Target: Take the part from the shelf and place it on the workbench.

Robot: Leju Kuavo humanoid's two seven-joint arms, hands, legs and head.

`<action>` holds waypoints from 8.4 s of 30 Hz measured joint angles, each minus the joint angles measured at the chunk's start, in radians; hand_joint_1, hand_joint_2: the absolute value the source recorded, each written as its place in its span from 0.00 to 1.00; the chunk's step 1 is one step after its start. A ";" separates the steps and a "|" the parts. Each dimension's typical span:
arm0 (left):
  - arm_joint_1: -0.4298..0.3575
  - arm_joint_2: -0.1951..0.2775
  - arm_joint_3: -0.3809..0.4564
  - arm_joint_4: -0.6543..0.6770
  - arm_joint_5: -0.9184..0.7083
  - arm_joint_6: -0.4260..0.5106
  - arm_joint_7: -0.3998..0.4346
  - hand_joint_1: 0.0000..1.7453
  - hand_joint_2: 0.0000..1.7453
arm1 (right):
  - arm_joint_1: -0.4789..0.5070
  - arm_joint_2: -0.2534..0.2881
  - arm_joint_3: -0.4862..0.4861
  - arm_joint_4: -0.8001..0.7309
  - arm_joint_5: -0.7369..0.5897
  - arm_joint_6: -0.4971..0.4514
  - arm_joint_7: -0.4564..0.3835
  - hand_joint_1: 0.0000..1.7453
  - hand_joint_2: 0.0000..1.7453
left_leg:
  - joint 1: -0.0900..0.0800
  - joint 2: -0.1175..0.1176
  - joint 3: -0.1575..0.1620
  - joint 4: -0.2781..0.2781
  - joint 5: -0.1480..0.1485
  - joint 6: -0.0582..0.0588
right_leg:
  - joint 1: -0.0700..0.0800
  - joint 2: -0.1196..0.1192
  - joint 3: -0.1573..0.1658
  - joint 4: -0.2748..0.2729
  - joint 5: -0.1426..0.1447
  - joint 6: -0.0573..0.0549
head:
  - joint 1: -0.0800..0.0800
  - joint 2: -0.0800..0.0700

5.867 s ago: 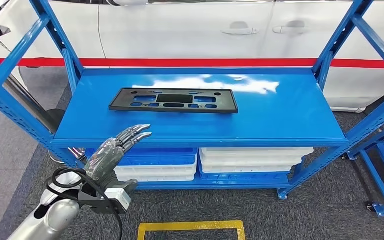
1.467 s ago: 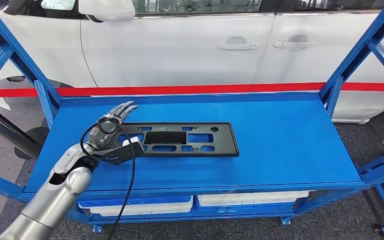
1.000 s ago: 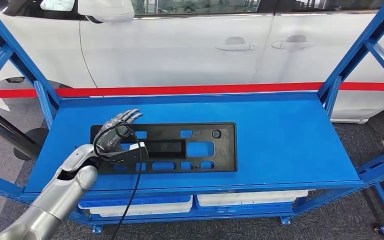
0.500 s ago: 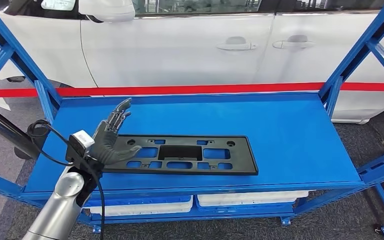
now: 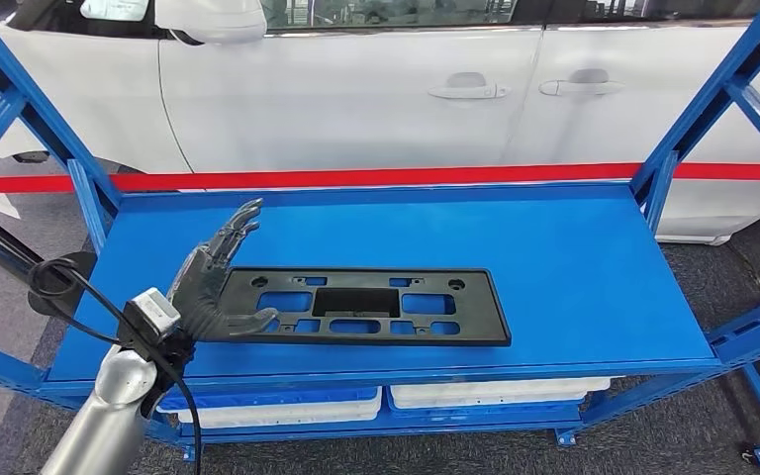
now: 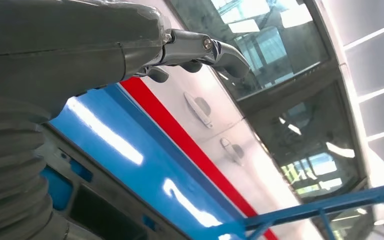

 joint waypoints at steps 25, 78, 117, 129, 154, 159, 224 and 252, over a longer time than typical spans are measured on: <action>0.073 0.182 -0.155 -0.058 -0.367 0.088 -0.084 0.00 1.00 | 0.001 0.000 -0.022 0.000 0.003 0.009 -0.003 0.00 0.00 | 0.000 0.000 0.000 0.000 0.000 0.000 | 0.000 0.000 0.000 0.000 0.000 0.000 | 0.000 0.000; -0.122 0.173 -0.293 0.313 -0.780 0.363 0.210 0.00 1.00 | -0.001 -0.002 -0.023 0.000 0.066 0.012 0.009 0.00 0.00 | 0.000 -0.001 0.003 0.000 0.000 0.000 | 0.000 -0.001 0.003 0.000 0.000 0.000 | 0.000 0.000; -0.003 0.142 -0.342 0.150 -0.796 0.422 0.237 0.00 1.00 | -0.001 -0.002 -0.049 0.000 0.066 0.008 0.006 0.00 0.00 | 0.000 0.000 0.001 0.000 0.000 0.000 | 0.000 0.000 0.001 0.000 0.000 0.000 | 0.000 0.000; -0.013 0.094 -0.344 0.150 -1.072 0.546 0.481 0.00 1.00 | -0.001 0.000 -0.063 0.000 0.069 0.002 0.009 0.00 0.00 | 0.000 0.000 0.001 0.000 0.000 0.000 | 0.000 0.000 0.001 0.000 0.000 0.000 | 0.000 0.000; -0.026 0.068 -0.350 0.150 -1.247 0.498 0.558 0.00 1.00 | -0.002 0.007 -0.074 0.000 0.066 -0.007 0.015 0.00 0.00 | 0.000 0.000 0.001 0.000 0.000 0.000 | 0.000 0.000 0.001 0.000 0.000 0.000 | 0.000 0.000; -0.035 0.055 -0.389 0.150 -1.131 0.419 0.470 0.00 1.00 | -0.002 0.007 -0.078 0.000 0.066 0.000 0.017 0.00 0.00 | 0.000 0.000 0.001 0.000 0.000 0.000 | 0.000 0.000 0.001 0.000 0.000 0.000 | 0.000 0.000; -0.086 -0.004 -0.384 0.123 -0.748 0.427 0.365 0.00 1.00 | -0.005 0.007 -0.098 0.000 0.104 0.005 0.009 0.00 0.00 | 0.000 0.000 0.001 0.000 0.000 0.000 | 0.000 0.000 0.001 0.000 0.000 0.000 | 0.000 0.000; -0.209 -0.002 -0.507 0.354 -1.033 0.440 0.358 0.00 1.00 | -0.018 0.007 -0.098 0.000 0.134 0.022 0.023 0.00 0.00 | 0.000 0.000 0.001 0.000 0.000 0.000 | 0.000 -0.001 0.001 0.000 0.000 0.000 | 0.000 0.000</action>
